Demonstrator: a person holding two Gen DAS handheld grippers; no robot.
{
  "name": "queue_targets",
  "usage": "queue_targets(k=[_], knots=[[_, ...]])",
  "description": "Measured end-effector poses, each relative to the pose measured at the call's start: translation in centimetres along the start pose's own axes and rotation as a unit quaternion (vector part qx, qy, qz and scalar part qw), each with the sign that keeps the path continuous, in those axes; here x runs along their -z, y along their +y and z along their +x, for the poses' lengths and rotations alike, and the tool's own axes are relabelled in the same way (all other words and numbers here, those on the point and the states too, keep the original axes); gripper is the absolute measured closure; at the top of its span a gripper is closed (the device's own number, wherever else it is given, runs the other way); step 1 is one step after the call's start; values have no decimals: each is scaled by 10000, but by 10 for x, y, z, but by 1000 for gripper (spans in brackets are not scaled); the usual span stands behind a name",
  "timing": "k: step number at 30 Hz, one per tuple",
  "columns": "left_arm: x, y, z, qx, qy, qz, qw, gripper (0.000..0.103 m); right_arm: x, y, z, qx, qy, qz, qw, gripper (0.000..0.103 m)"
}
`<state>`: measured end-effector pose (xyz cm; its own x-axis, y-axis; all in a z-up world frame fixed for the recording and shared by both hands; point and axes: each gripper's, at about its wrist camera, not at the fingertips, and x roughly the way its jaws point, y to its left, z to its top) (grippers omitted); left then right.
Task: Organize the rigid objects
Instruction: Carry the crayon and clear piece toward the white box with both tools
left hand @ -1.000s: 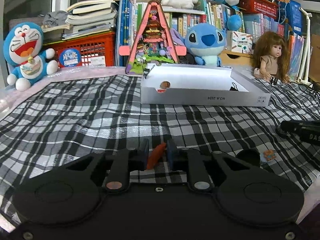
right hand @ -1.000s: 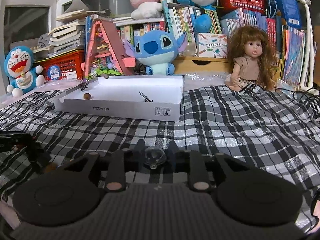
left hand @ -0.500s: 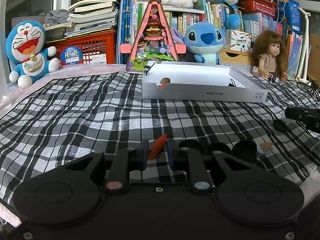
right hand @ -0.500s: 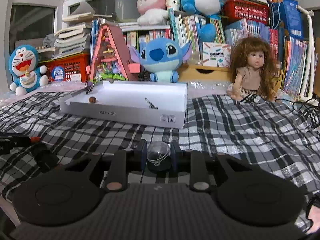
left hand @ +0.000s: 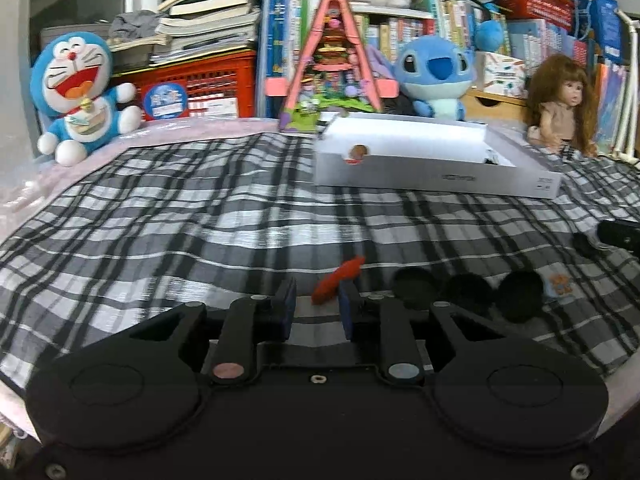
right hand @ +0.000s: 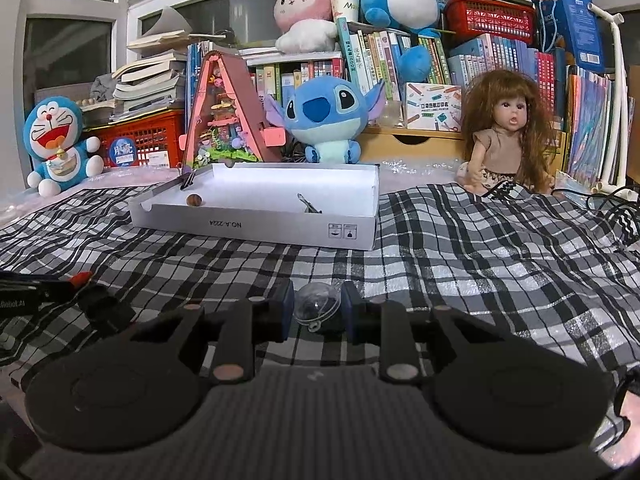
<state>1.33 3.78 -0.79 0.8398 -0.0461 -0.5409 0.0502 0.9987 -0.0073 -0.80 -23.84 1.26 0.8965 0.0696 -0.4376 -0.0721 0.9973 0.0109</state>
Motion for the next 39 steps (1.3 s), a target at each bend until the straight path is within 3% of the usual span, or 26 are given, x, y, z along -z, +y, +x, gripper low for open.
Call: queue_targets(k=[12,15,17,20,39], knots=[[-12,15,18,-355,67,-15,9993,75,2,5,1,-34,23,-18,10000,73],[-14,16,17,-227,62,-125,9996,71,2,4,1,-41,23,-8,10000,73],[-12,17,13,-42,11,-263,9996,60,2,4,1,-51,29,13,10000,72],[-9,15,10,212,-145,-257,9993,54,3,3,1,-69,44,41,10000,72],[-12,-5,29,214,1,296,9993,51,6,3,2,-53,70,48,9999,72]])
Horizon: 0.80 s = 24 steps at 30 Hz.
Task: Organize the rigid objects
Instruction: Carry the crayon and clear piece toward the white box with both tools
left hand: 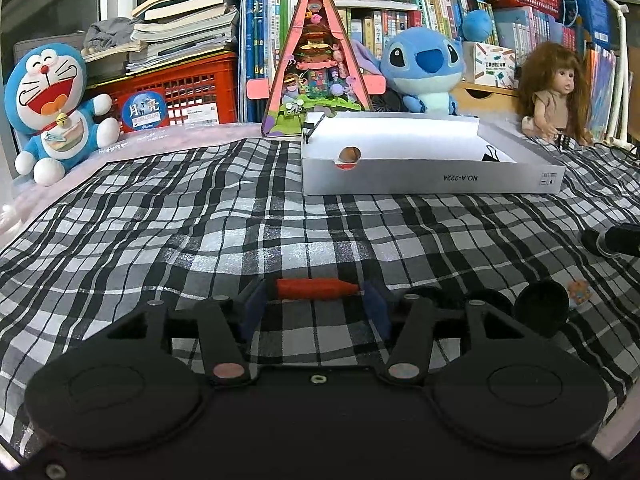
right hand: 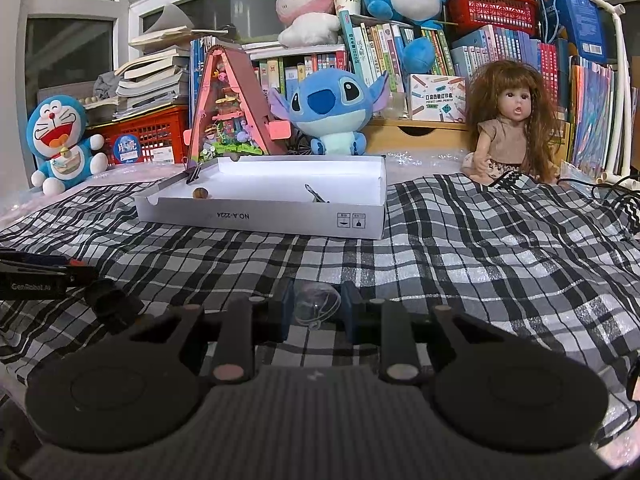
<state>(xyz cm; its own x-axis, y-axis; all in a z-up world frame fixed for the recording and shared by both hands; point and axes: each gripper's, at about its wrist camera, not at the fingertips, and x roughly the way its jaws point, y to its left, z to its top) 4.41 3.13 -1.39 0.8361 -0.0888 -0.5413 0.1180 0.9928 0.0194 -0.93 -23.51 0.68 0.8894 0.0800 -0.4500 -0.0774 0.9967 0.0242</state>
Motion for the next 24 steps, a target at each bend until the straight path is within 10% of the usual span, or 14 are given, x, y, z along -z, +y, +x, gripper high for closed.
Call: queue_targets(k=[24], knots=[[-26,0,-2,154,106,-132,9997,61,-17,-3,13,-41,177,304,9994,72]])
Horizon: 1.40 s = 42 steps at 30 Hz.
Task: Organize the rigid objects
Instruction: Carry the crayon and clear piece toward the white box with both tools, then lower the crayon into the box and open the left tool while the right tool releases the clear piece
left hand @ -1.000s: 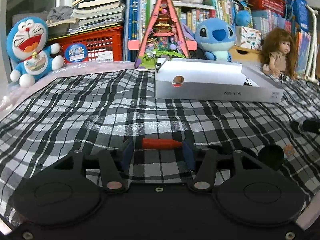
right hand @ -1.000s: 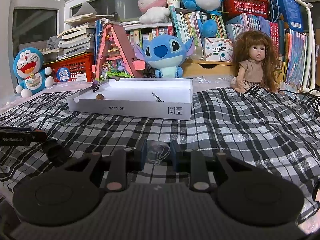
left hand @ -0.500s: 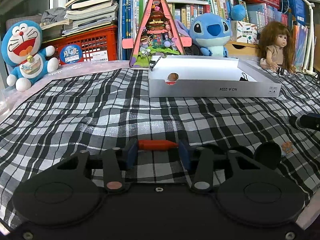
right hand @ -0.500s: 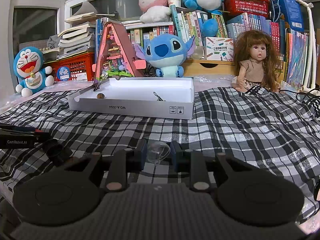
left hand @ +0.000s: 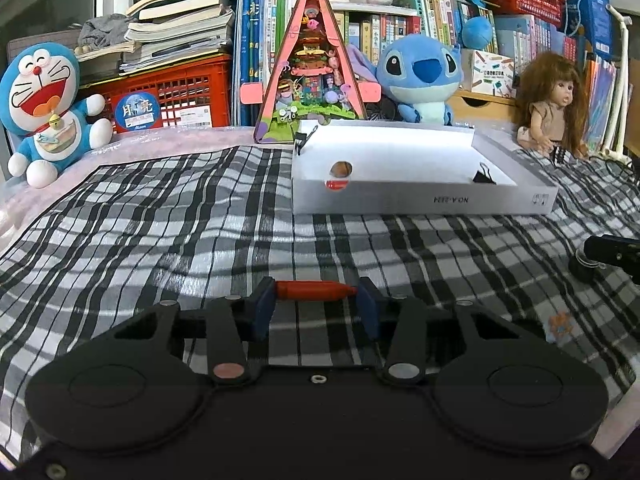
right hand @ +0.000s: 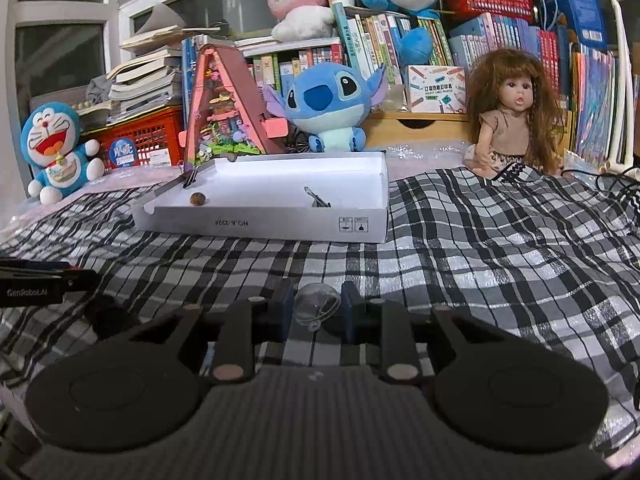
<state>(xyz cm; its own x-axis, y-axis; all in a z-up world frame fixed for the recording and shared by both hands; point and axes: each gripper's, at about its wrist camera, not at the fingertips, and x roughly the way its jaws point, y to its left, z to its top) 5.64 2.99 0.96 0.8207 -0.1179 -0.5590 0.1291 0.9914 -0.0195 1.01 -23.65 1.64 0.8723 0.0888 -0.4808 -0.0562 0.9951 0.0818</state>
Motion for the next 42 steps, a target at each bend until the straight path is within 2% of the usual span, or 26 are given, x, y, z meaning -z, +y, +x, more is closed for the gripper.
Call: queue_targets(k=[5,12,19,22,27,31,42], knots=[[-25,1,4,95,12,-62,9999,61,-23,-8,10,-29,14,210,9998,72],[-77,1,21,305,-10,-215,9993,61,-69,-20,31,-147,130,474,9987,72],[-125,-2,65,544,242,-513,9969,61,-109,-28,66,-284,372,704,9964,72],[-139,-3,91,500,322,-658,9961,61,-124,-31,87,-372,527,864,9942,72],[-148,-6,133,269,533,-786,9951,61,-138,-36,127,-416,883,1199,9880,72],[-151,-5,159,74,620,-760,9952,61,-137,-32,152,-277,1088,1188,9866,72],[-146,-7,196,-117,652,-669,9956,61,-126,-20,196,-285,1274,1168,9845,72]])
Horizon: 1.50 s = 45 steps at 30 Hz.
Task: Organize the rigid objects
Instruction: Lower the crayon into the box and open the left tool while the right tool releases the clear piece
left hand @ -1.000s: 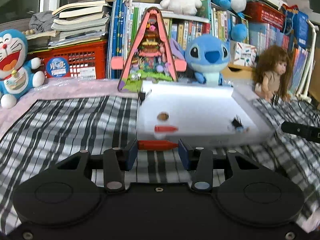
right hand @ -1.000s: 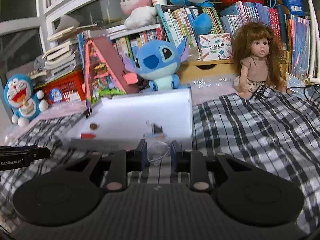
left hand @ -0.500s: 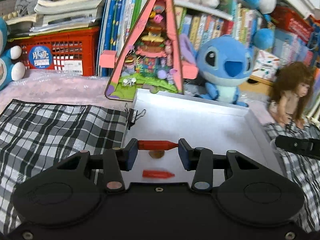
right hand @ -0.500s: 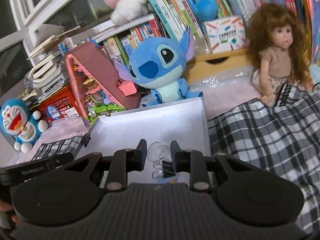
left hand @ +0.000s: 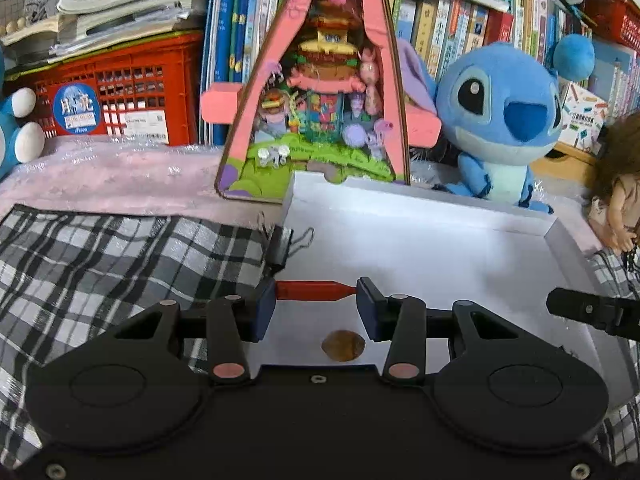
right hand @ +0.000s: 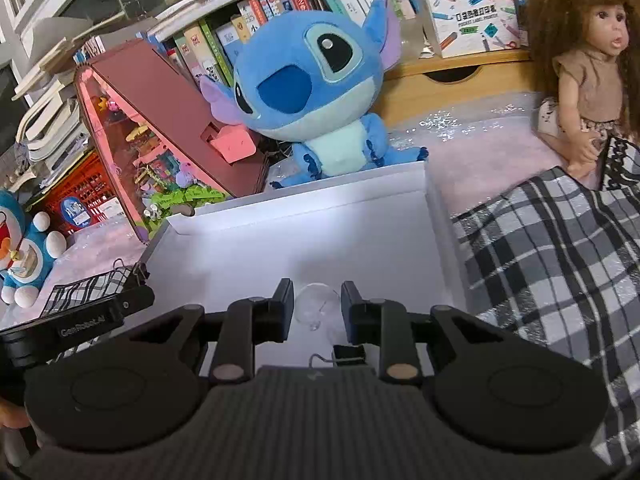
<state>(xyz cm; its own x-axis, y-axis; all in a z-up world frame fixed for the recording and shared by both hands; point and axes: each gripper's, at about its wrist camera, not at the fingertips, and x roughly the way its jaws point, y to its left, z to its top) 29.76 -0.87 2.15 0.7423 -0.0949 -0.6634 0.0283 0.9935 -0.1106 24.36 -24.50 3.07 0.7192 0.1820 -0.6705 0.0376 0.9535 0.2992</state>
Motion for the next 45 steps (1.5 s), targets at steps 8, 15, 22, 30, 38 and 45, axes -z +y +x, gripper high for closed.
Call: queue_targets(k=[8,15,22,30,38,45], knots=[[9,-12,8,53,70,221,9997,61,4,1,13,181,70,-88,9998,72],[16,-18,6,27,53,471,9989,61,13,-2,16,233,145,-148,9995,72],[23,-19,0,44,-18,606,9982,61,19,-5,9,172,111,-160,9997,72],[28,-19,-4,26,-76,637,9979,61,24,-8,3,132,80,-157,9998,73],[29,-20,-6,-22,-100,671,9977,60,26,-9,2,134,39,-170,9998,69],[31,-17,-19,-37,-219,699,9973,45,27,-8,-10,107,-188,-261,9994,43]])
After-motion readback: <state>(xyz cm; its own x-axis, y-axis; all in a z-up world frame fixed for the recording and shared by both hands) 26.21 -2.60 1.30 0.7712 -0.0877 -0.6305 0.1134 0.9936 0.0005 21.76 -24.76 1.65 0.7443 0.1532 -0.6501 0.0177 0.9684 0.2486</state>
